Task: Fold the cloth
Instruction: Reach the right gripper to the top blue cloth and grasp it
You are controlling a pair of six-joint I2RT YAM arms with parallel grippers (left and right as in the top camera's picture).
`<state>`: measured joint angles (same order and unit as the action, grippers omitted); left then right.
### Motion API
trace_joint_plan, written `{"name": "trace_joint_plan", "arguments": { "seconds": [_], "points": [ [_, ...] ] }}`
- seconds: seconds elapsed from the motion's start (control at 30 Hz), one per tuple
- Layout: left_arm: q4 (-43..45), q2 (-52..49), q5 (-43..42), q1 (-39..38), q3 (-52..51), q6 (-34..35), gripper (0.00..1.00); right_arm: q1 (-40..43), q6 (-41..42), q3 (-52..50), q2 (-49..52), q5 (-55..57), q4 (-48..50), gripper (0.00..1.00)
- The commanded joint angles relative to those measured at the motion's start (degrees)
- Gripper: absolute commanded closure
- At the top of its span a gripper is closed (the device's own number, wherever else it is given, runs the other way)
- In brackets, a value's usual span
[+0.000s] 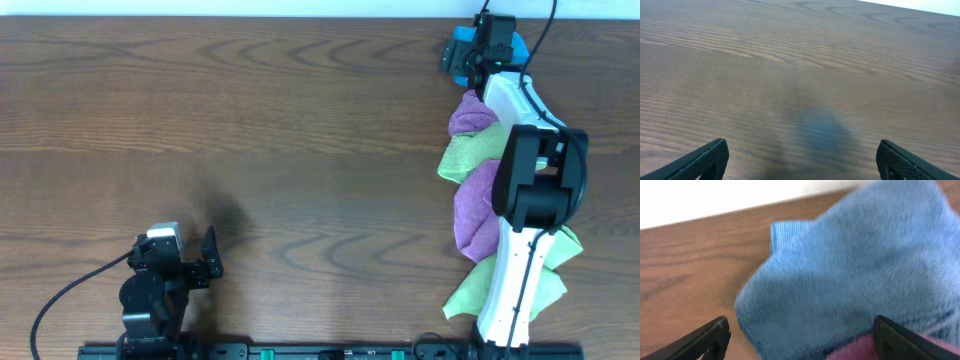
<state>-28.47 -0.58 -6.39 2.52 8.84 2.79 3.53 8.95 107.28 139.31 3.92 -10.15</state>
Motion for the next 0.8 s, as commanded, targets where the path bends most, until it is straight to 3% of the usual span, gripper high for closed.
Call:
{"name": "trace_joint_plan", "arguments": {
  "seconds": [0.0, 0.4, 0.47, 0.57, 0.6, 0.63, 0.77],
  "points": [
    [0.0, 0.31, 0.61, 0.17, -0.92, 0.02, 0.05, -0.24, -0.9, 0.83, 0.35, 0.79, 1.27, 0.14],
    [0.0, 0.31, 0.61, 0.17, -0.92, 0.02, 0.05, -0.57, -0.9, 0.83, 4.94, 1.97, 3.58, 0.24],
    [0.0, 0.31, 0.61, 0.17, -0.92, 0.02, 0.05, -0.57, -0.9, 0.83, 5.01, 1.95, 3.63, 0.41],
    [0.0, 0.31, 0.61, 0.17, -0.92, 0.02, 0.05, -0.57, -0.9, 0.83, 5.01, 2.08, 3.72, 0.75],
    [0.0, 0.31, 0.61, 0.17, -0.92, 0.02, 0.05, -0.57, -0.87, 0.83, 5.01, 2.08, 3.54, 0.91],
    [0.0, 0.31, 0.61, 0.17, -0.92, 0.02, 0.05, -0.57, -0.83, 0.83, 5.01, 2.03, 3.48, 0.99],
    [0.0, 0.31, 0.61, 0.17, -0.92, 0.0, 0.05, -1.55, -0.7, 0.98, 4.94, 1.81, 3.32, 0.99]
  ]
}}
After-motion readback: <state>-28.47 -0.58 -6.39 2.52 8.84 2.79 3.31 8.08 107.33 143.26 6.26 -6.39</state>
